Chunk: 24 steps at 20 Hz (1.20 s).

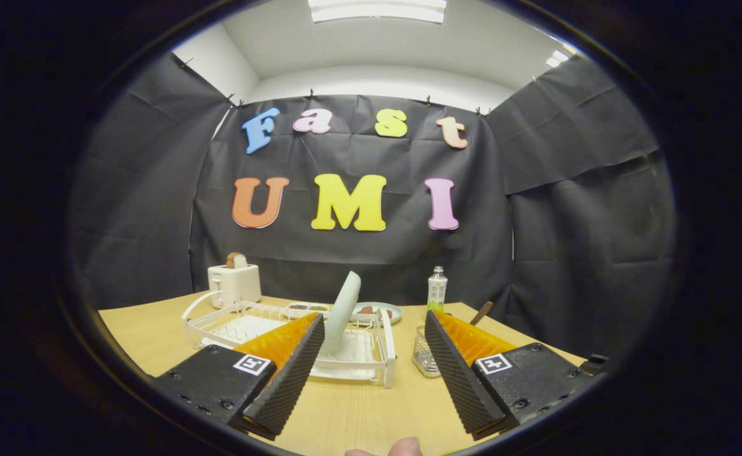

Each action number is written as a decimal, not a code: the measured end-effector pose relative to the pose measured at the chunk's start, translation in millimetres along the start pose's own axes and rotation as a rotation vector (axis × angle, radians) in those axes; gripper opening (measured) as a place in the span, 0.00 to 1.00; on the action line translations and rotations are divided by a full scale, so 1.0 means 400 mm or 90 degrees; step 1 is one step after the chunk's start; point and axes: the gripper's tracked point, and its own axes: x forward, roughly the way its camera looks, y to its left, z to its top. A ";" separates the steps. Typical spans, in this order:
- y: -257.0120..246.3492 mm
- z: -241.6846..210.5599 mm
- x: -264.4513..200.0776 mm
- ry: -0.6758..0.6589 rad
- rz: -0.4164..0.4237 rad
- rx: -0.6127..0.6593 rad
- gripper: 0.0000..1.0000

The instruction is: Take the plate from the dish rack, then take the spoon from the basket and place it into the plate.

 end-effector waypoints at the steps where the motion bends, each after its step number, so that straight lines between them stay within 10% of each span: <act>1: 0.003 0.004 -0.002 -0.003 0.002 -0.002 1.00; 14: -0.016 0.157 0.062 -0.017 0.049 -0.028 1.00; 24: 0.012 0.241 0.337 0.272 0.147 -0.050 1.00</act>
